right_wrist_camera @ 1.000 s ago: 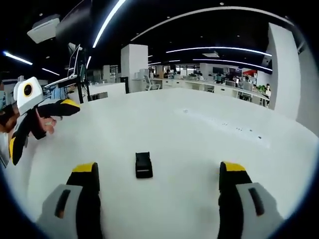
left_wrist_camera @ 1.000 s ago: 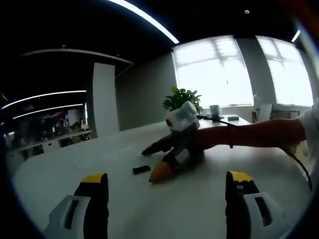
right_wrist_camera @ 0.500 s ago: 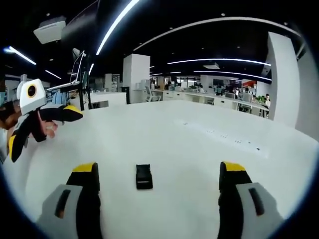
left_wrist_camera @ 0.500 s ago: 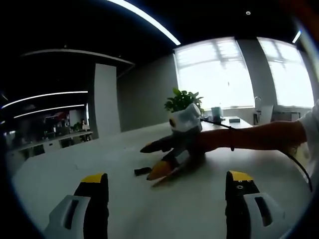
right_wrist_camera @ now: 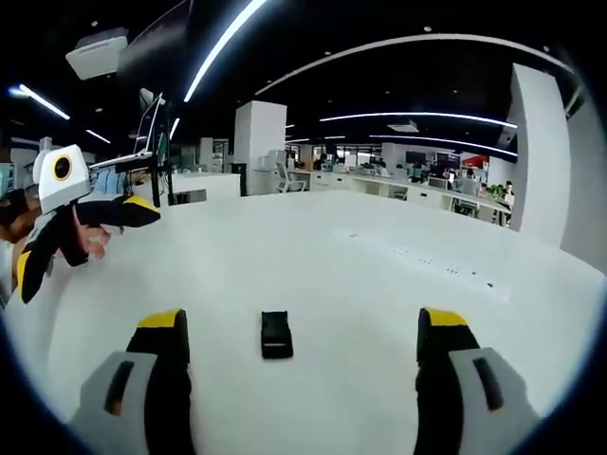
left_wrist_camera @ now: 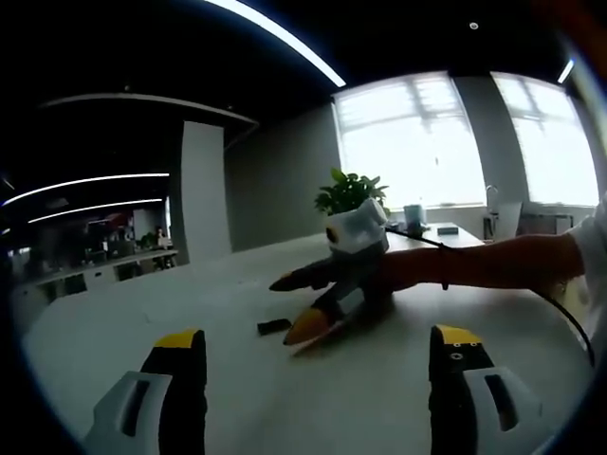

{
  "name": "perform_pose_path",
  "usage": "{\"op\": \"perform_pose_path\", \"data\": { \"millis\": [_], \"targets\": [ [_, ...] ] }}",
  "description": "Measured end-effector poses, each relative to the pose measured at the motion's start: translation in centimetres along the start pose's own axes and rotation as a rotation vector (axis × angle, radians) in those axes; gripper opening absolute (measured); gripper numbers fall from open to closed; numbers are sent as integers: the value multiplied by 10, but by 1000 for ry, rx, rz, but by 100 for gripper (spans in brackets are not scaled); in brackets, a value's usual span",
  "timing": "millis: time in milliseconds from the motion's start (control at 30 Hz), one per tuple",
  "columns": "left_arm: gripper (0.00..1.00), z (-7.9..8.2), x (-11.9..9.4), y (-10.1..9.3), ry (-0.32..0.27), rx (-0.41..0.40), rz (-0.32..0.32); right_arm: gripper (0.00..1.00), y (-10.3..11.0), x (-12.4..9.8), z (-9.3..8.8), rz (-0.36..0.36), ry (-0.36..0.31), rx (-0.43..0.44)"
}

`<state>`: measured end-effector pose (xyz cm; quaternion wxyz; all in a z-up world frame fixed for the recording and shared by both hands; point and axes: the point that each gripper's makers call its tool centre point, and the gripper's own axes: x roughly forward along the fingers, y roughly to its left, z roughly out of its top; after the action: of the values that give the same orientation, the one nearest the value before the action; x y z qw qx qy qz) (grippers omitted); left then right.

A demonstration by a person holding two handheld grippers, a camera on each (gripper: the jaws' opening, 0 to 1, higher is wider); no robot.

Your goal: Snap the two parts of the plastic buckle together until the buckle closes and remains connected.

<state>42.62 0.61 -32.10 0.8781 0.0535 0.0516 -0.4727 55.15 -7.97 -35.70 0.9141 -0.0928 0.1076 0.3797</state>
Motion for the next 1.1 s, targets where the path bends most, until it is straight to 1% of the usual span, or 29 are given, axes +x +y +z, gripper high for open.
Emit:
{"op": "perform_pose_path", "data": {
  "millis": [133,233,300,467,600,733,833,967,1100],
  "targets": [
    [99,-1,-1,2,3,1,6,100,-4,-7,5,3,-11,19],
    [99,-1,0,3,5,1,11,100,6,-11,9,10,-31,20],
    [99,-1,0,4,3,-6,16,100,8,-13,10,2,-34,20],
    [99,1,-2,8,-1,-12,33,100,4,-17,15,-8,-54,23],
    [99,1,-2,10,-5,-15,38,100,5,-20,15,-8,-54,26],
    [99,2,-2,11,-10,-16,40,100,8,-23,16,-17,-72,24],
    [99,2,-3,13,-5,-11,47,100,6,-23,16,-16,-69,26],
    [99,3,-4,14,-11,-17,54,100,6,-24,19,-11,-85,29],
    [99,3,-4,16,-9,-19,61,100,6,-24,18,-10,-76,28]
  ]
}}
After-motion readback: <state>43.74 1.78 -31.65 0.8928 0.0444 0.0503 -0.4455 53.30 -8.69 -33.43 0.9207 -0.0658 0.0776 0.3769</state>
